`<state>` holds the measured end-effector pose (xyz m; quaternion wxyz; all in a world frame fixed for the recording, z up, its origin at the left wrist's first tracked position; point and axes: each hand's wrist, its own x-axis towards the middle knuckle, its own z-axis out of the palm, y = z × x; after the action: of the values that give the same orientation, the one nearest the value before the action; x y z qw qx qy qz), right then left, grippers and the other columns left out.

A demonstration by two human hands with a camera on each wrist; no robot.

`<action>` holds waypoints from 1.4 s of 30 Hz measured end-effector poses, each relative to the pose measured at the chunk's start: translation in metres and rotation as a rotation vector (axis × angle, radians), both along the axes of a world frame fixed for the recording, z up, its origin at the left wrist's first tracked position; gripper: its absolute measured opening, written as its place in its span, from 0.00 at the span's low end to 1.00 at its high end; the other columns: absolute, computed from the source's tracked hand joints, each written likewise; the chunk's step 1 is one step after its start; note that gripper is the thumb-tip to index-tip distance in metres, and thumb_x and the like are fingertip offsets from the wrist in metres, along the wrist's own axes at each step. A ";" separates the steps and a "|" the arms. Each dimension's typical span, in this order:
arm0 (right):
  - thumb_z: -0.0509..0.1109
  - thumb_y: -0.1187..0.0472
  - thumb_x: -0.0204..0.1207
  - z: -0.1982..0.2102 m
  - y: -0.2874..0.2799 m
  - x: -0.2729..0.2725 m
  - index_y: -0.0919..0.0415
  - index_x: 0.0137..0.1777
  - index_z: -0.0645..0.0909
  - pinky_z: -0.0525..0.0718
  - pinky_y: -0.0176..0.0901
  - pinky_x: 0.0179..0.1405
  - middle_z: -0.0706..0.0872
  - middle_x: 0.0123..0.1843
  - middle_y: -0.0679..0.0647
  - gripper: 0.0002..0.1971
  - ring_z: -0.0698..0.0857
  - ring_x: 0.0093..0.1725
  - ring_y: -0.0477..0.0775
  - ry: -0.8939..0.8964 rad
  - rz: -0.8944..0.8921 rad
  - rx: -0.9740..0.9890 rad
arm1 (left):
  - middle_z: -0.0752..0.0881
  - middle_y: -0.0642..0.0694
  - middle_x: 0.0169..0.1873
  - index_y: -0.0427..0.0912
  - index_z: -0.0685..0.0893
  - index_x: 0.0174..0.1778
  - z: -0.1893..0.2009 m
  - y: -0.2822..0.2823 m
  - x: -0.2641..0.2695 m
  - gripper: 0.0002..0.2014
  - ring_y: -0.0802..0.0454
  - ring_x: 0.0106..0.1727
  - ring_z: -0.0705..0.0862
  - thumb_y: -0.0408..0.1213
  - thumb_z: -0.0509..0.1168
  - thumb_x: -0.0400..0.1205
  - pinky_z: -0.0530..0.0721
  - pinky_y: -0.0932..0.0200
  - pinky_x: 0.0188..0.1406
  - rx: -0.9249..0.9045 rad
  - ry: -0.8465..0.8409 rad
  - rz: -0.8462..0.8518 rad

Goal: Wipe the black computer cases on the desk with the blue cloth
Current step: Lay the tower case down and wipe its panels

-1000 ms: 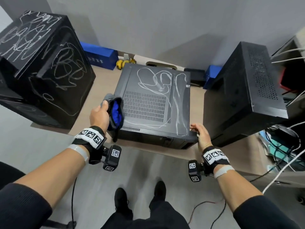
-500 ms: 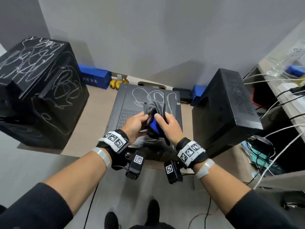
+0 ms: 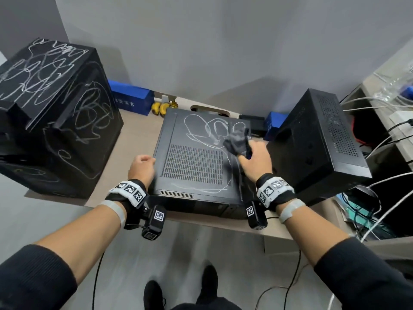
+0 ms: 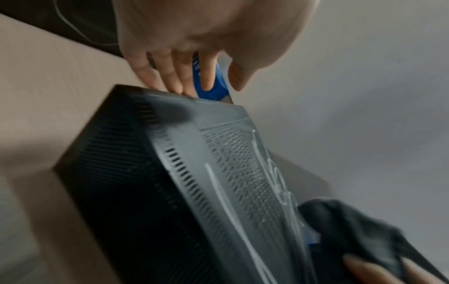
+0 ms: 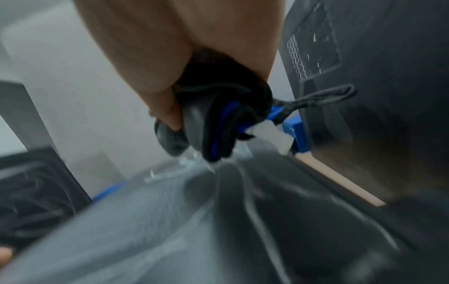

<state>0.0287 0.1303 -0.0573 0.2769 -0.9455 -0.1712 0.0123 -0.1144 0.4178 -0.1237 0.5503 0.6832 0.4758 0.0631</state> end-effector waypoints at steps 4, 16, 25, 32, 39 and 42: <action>0.65 0.57 0.77 -0.060 0.010 -0.014 0.63 0.77 0.71 0.63 0.53 0.80 0.68 0.81 0.64 0.28 0.66 0.81 0.66 0.216 0.244 -0.346 | 0.72 0.39 0.80 0.38 0.69 0.82 -0.036 0.001 -0.006 0.43 0.40 0.81 0.71 0.68 0.52 0.79 0.64 0.41 0.83 -0.171 0.043 -0.227; 0.62 0.66 0.82 -0.043 -0.029 -0.062 0.56 0.86 0.55 0.50 0.33 0.81 0.56 0.87 0.49 0.33 0.55 0.86 0.47 0.359 0.325 -0.335 | 0.62 0.48 0.86 0.55 0.62 0.86 -0.086 0.026 -0.002 0.67 0.48 0.86 0.61 0.93 0.49 0.54 0.55 0.37 0.85 -0.434 -0.007 -0.310; 0.65 0.58 0.80 -0.044 -0.029 -0.085 0.52 0.80 0.71 0.74 0.44 0.71 0.80 0.75 0.54 0.27 0.78 0.73 0.59 0.250 0.280 -0.360 | 0.72 0.46 0.81 0.56 0.65 0.85 -0.030 0.017 -0.021 0.57 0.46 0.82 0.71 0.87 0.50 0.62 0.60 0.39 0.84 -0.609 -0.096 -0.309; 0.60 0.66 0.75 -0.057 0.065 -0.120 0.51 0.86 0.58 0.59 0.55 0.84 0.59 0.86 0.53 0.37 0.58 0.86 0.53 0.387 0.568 -0.275 | 0.89 0.45 0.64 0.52 0.79 0.71 -0.001 0.003 -0.025 0.39 0.53 0.63 0.88 0.74 0.38 0.82 0.79 0.48 0.69 -0.691 -0.148 -0.231; 0.58 0.71 0.78 -0.052 0.145 -0.115 0.61 0.86 0.55 0.48 0.56 0.86 0.56 0.87 0.59 0.35 0.50 0.87 0.55 0.395 0.731 -0.212 | 0.87 0.36 0.65 0.36 0.77 0.74 0.001 0.017 -0.039 0.53 0.42 0.57 0.91 0.78 0.34 0.78 0.83 0.46 0.55 -0.879 -0.198 -0.083; 0.56 0.64 0.71 -0.062 0.092 -0.106 0.60 0.86 0.55 0.49 0.53 0.86 0.58 0.86 0.60 0.39 0.51 0.87 0.56 0.363 0.753 -0.204 | 0.63 0.41 0.85 0.45 0.53 0.89 0.006 0.018 -0.035 0.51 0.43 0.84 0.67 0.79 0.36 0.78 0.70 0.38 0.75 -0.752 -0.109 -0.020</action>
<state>-0.0773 0.2226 -0.1193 0.1838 -0.8221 -0.4507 0.2955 -0.1490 0.4361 -0.1178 0.7878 0.4336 0.4292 -0.0851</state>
